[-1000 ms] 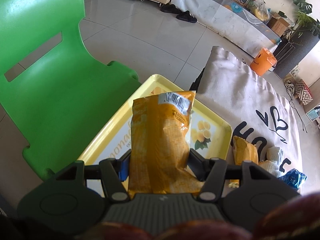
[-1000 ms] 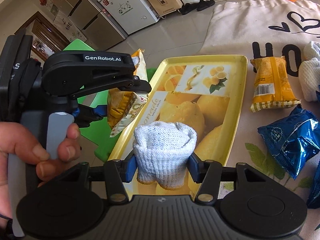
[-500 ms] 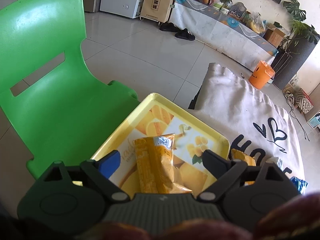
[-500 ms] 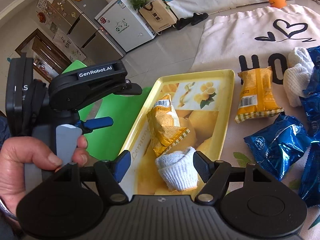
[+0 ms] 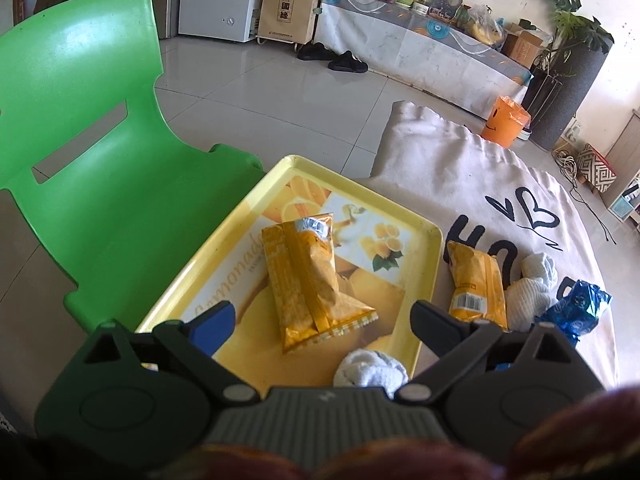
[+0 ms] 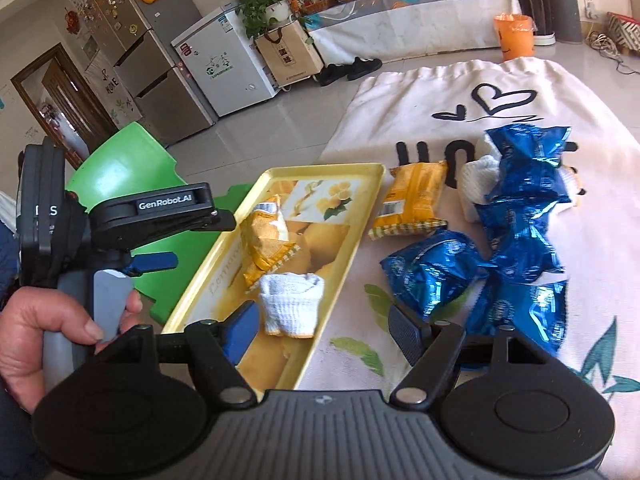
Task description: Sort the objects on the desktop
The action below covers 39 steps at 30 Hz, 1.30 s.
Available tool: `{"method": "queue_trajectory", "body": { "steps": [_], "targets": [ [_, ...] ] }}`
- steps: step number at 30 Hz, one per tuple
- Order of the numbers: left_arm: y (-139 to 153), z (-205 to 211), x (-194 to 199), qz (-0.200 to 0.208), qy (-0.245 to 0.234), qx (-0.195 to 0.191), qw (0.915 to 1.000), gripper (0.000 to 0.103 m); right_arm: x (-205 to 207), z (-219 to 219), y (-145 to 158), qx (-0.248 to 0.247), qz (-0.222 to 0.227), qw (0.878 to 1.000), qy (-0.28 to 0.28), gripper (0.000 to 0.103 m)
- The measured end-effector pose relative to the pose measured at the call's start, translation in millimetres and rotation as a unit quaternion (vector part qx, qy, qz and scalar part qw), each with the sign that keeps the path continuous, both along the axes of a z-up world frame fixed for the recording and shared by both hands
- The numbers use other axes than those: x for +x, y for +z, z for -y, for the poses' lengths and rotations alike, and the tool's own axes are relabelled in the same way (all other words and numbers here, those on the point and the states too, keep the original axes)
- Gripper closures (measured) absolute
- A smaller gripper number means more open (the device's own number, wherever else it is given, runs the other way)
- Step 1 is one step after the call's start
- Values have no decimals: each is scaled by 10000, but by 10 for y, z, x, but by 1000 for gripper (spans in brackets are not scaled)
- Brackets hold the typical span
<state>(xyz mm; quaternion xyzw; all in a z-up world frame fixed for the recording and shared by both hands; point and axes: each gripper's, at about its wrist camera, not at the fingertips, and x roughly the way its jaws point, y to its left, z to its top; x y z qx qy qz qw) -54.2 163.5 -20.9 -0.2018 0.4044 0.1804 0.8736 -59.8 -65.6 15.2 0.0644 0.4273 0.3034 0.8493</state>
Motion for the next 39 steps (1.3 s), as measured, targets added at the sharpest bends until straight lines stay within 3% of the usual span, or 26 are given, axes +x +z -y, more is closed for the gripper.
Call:
{"method": "queue_trajectory", "body": {
  "steps": [13, 19, 32, 39],
  "targets": [
    [62, 653, -243, -71, -399, -289, 9988, 1, -320, 559, 139, -448, 299, 9954, -798, 27],
    [74, 1012, -384, -201, -719, -289, 9968, 1, -404, 764, 152, -357, 193, 9934, -1076, 27],
    [205, 1375, -537, -287, -930, -228, 9950, 1, -464, 948, 153, -442, 173, 9890, -1403, 26],
    [185, 1625, -550, -402, -1154, -302, 9921, 1, -404, 1212, 73, -726, 14, 9770, -2006, 23]
  ]
}}
